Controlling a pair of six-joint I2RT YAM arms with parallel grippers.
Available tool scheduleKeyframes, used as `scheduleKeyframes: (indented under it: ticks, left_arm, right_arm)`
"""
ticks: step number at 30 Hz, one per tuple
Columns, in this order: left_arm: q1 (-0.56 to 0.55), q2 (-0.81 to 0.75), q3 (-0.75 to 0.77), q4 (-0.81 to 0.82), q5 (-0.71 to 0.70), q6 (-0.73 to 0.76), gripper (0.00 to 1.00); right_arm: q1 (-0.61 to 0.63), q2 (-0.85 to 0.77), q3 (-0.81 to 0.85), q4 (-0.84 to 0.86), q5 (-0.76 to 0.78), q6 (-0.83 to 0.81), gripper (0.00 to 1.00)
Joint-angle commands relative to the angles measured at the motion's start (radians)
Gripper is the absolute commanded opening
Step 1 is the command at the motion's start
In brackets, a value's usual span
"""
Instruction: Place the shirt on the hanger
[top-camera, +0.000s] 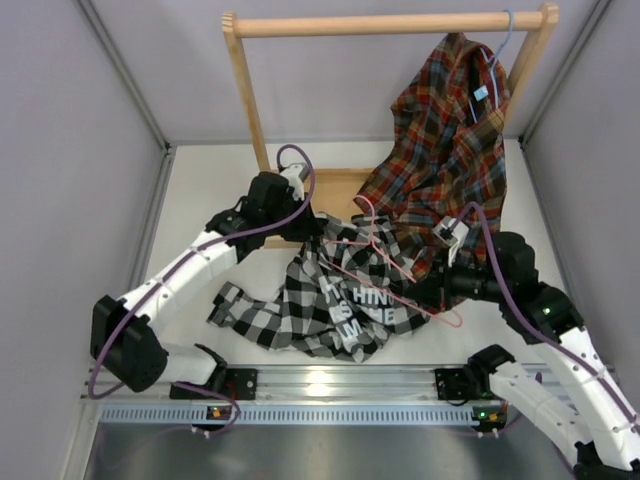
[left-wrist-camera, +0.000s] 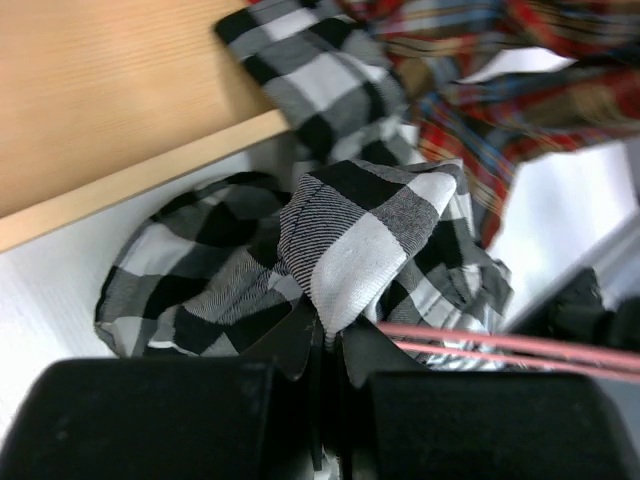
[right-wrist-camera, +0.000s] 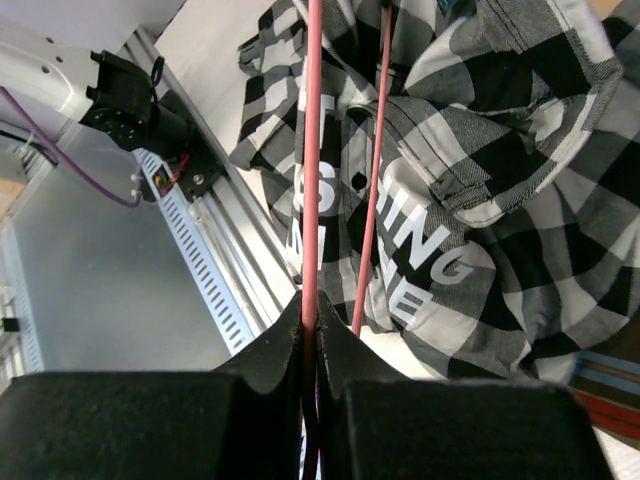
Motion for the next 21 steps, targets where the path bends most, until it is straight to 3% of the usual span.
scheduleKeyframes:
  ticks: [1, 10, 15, 17, 21]
  left_arm:
    - [-0.015, -0.115, 0.058, 0.041, 0.155, 0.116, 0.0]
    - [-0.081, -0.227, 0.148, -0.23, 0.083, 0.26, 0.0]
    - [-0.199, -0.207, 0.211, -0.313, 0.002, 0.305, 0.0]
    - [-0.261, -0.184, 0.239, -0.338, -0.105, 0.305, 0.0]
    - [-0.305, -0.173, 0.302, -0.351, -0.222, 0.294, 0.0]
  right_arm:
    - [0.001, 0.047, -0.032, 0.199, -0.112, 0.05, 0.0]
    - [0.014, 0.141, -0.141, 0.536, -0.342, 0.138, 0.0]
    - [0.056, 0.239, -0.155, 0.709, -0.382, 0.158, 0.0]
    - [0.082, 0.254, -0.148, 0.755, -0.393, 0.145, 0.0]
    - [0.087, 0.212, -0.193, 0.945, -0.305, 0.232, 0.0]
